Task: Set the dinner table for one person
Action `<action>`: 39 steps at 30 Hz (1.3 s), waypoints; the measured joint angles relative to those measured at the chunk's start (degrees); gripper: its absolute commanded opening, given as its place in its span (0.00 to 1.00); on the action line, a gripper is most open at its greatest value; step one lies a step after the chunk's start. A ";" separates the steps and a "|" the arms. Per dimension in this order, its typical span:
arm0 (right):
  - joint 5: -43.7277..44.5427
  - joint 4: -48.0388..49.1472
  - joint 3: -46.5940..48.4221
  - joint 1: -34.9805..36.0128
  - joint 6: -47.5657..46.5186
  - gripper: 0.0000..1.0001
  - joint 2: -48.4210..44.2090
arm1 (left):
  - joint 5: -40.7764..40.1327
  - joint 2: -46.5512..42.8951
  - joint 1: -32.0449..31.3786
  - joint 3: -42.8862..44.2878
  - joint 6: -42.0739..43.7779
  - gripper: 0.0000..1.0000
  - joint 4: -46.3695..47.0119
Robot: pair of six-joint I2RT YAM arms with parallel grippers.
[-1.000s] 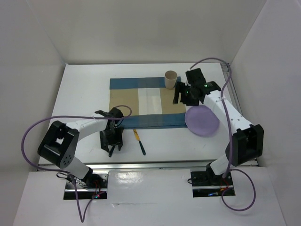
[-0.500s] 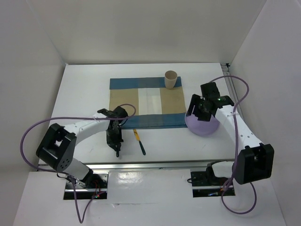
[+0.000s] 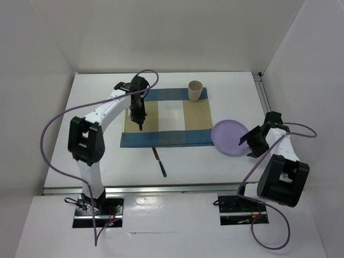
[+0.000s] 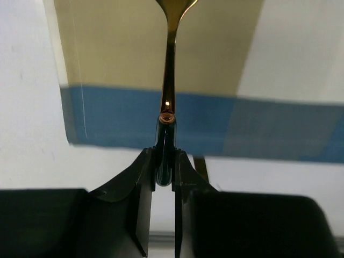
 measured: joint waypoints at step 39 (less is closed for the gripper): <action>-6.34 12.83 0.92 2.58 0.24 0.00 -5.75 | 2.14 -11.61 4.90 8.00 6.64 0.73 -0.63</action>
